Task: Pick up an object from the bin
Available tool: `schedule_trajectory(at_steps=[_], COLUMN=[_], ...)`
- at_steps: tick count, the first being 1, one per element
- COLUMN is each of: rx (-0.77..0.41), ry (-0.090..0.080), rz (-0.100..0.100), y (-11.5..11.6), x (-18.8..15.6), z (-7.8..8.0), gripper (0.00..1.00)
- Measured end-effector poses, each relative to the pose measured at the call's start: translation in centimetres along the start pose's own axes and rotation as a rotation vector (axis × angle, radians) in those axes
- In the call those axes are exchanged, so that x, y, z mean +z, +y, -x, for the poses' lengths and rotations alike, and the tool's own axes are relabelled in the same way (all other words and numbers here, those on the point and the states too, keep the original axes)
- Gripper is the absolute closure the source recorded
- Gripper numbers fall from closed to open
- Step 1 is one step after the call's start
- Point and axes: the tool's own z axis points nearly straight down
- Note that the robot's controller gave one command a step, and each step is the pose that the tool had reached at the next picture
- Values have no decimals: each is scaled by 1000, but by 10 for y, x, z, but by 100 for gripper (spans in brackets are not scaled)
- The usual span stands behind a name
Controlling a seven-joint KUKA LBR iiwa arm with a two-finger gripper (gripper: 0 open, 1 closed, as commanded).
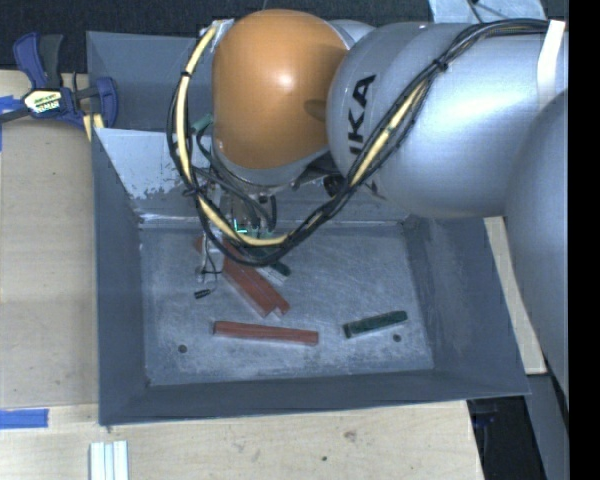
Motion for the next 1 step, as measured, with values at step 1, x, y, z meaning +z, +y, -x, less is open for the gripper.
schedule_trajectory(at_steps=[1], rx=[3], ry=[-8], rz=[2], y=[-1], x=[-5], z=[2], gripper=[0])
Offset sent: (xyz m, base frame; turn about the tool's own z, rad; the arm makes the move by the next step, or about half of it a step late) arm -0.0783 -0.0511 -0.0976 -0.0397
